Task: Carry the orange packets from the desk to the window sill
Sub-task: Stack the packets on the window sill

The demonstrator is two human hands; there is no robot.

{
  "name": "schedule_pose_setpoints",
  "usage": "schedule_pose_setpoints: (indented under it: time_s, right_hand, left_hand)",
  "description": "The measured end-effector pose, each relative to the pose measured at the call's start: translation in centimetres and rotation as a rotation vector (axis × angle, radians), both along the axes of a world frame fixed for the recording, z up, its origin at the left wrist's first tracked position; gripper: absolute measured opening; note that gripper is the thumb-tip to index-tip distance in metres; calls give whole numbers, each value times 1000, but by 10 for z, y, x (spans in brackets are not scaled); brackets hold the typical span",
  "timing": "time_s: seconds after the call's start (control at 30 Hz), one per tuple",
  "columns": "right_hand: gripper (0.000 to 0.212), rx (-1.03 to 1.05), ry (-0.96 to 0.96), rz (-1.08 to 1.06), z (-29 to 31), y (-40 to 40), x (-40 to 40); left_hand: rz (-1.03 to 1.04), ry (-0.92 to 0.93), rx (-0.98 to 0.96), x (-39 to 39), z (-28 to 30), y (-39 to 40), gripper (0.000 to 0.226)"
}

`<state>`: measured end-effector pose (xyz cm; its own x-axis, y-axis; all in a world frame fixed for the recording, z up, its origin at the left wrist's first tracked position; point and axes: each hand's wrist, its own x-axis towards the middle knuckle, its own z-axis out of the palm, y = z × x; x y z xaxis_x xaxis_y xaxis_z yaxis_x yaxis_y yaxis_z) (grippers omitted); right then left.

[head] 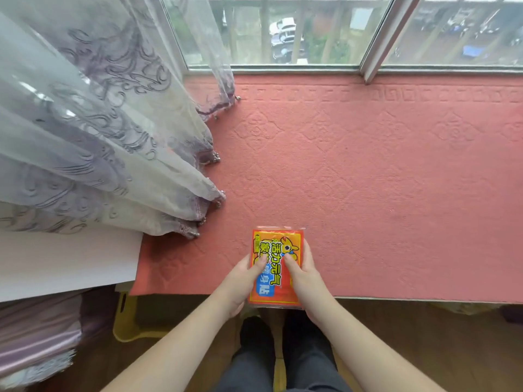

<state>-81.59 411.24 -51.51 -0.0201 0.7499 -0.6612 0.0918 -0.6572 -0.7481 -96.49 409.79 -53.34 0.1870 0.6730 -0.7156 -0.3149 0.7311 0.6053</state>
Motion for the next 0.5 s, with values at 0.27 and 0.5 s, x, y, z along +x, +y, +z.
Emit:
schedule_pose_setpoints:
  time_s: [0.27, 0.5]
  right_hand:
    - [22, -139, -101, -15, -67, 3, 15]
    - [18, -135, -225, -79, -111, 20, 13]
  left_hand:
    - [-8, 189, -92, 0, -68, 8, 22]
    - [-77, 424, -159, 10, -110, 26, 21]
